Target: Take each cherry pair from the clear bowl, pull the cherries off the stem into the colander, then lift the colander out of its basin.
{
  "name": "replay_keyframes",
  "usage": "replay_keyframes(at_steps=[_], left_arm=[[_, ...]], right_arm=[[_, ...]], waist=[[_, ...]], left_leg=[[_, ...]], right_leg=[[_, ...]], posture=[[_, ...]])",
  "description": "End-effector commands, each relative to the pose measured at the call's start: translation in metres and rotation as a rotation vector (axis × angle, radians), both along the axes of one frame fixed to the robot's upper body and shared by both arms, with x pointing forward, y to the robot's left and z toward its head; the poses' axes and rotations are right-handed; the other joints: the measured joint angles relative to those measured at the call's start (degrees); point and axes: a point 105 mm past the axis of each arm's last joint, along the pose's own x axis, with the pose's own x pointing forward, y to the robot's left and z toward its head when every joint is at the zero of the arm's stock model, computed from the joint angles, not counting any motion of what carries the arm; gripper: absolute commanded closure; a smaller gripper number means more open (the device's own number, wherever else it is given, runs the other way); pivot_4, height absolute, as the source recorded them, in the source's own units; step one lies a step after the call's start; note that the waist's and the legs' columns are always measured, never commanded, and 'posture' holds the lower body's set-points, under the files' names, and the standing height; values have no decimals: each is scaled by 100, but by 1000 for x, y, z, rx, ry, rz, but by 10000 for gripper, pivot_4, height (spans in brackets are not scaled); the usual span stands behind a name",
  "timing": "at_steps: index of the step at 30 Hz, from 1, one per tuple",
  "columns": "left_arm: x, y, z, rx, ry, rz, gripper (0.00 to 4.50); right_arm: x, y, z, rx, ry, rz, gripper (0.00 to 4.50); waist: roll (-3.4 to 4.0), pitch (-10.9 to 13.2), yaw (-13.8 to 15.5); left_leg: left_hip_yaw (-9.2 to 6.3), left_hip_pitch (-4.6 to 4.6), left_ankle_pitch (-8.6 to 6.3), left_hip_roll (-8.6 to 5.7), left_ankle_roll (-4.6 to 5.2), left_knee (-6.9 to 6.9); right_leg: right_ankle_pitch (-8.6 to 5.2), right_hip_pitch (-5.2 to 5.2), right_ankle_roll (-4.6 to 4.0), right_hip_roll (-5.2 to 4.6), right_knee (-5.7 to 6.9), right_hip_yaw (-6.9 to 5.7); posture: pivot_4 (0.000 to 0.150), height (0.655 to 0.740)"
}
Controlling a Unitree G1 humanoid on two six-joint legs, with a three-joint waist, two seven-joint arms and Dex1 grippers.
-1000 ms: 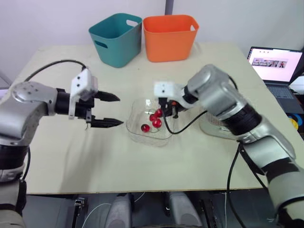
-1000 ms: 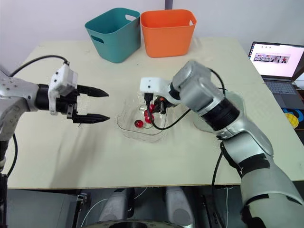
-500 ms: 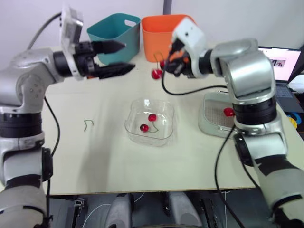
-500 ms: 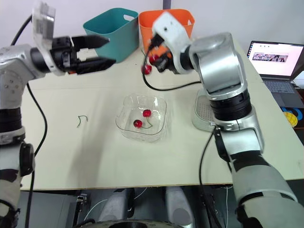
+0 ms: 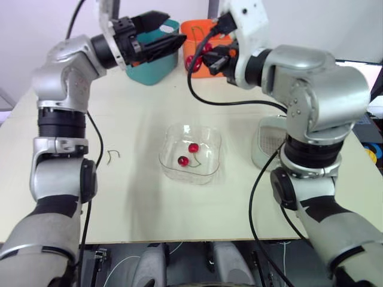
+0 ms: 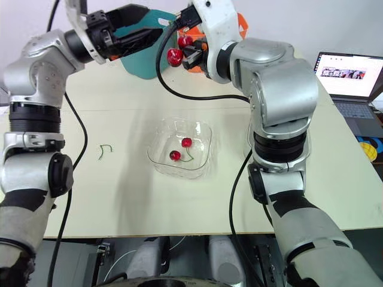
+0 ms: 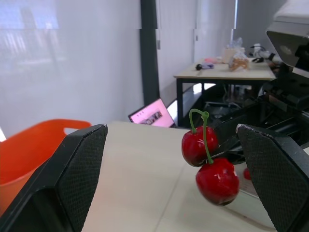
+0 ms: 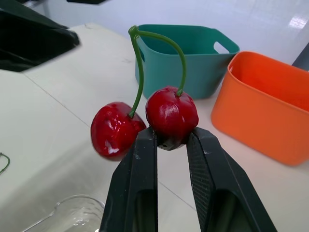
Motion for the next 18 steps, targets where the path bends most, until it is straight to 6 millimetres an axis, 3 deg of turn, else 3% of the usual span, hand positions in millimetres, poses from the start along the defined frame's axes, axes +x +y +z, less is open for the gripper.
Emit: replay_keyframes(at_steps=[1, 4, 9, 17, 18], left_arm=[[-6, -9, 12, 18, -41, -46, 3559], [-7, -18, 10, 31, -19, -90, 11310], [-7, -29, 11, 16, -9, -123, 11310], [-8, -30, 11, 8, -3, -136, 11310], [-8, -30, 10, 9, -1, -136, 13141]], right_arm=[[-8, 1, 11, 7, -56, 9, 39026], [-9, 2, 10, 5, -53, 9, 39026], [-9, 4, 5, 0, -38, 15, 39026], [-9, 6, 1, -2, -23, 21, 39026], [-10, 7, 0, -2, -22, 22, 39026]], waist=[[0, 0, -19], [0, 0, -27], [0, 0, -27], [0, 0, -27], [0, 0, -26]], left_leg=[[-1, 0, 0, 0, 0, 0], [-2, 0, 0, 0, 0, 0], [-1, 0, 0, 0, 0, 0], [-2, 0, 0, 0, 1, -1], [-2, 0, 0, 0, 1, -1]], right_leg=[[0, 0, 0, 0, 0, 0], [0, 0, 0, 1, 0, 0], [0, 0, 1, 0, 0, 0], [-1, 0, 1, 1, -1, 0], [-1, 0, 1, 1, -1, 0]], posture=[[1500, 7400], [1500, 7400], [1500, 7400], [1500, 7400], [1500, 7400]])
